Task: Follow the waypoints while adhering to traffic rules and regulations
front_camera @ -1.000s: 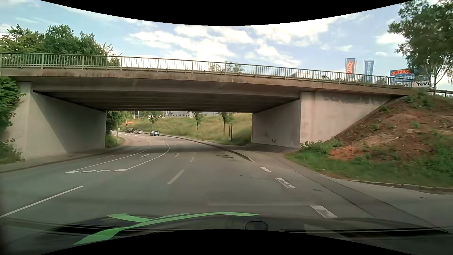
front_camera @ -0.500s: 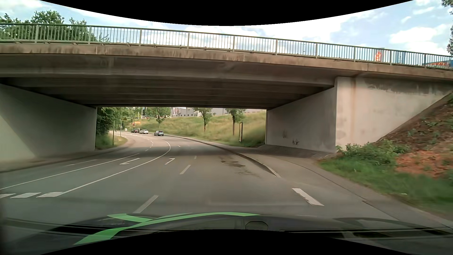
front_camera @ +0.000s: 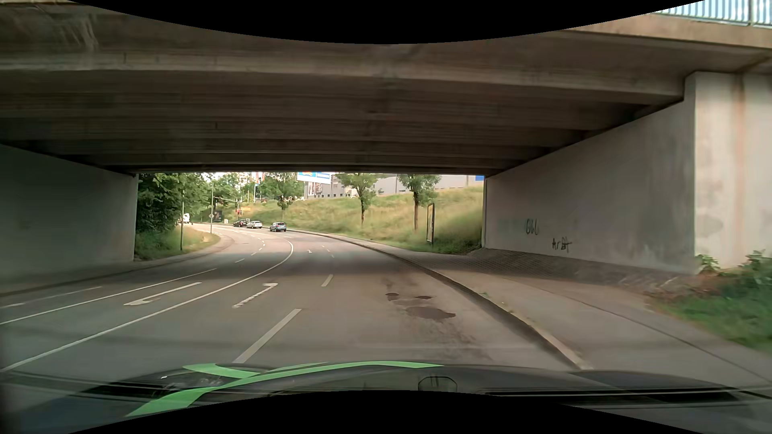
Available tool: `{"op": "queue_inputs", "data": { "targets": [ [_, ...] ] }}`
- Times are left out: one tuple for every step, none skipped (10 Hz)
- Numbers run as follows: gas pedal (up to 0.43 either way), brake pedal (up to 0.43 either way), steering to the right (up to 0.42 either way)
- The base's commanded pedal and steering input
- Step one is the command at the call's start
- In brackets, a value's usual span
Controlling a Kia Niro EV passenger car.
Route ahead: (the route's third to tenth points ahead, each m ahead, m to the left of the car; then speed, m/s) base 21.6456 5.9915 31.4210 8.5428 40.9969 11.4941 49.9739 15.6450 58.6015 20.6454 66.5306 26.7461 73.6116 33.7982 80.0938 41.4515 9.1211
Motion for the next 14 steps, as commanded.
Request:
{"op": "queue_inputs", "data": {
  "targets": [
    [0.13, 0.0, -0.045],
    [0.118, 0.0, -0.044],
    [0.098, 0.0, -0.042],
    [0.067, 0.0, -0.042],
    [0.02, 0.0, -0.042],
    [0.0, 0.0, -0.042],
    [0.0, 0.0, -0.042],
    [0.0, 0.0, -0.042],
    [0.0, 0.0, -0.042],
    [0.0, 0.0, -0.042],
    [0.0, 0.0, -0.042],
    [0.028, 0.0, -0.042],
    [0.047, 0.0, -0.042],
    [0.047, 0.0, -0.043]
  ]
}}
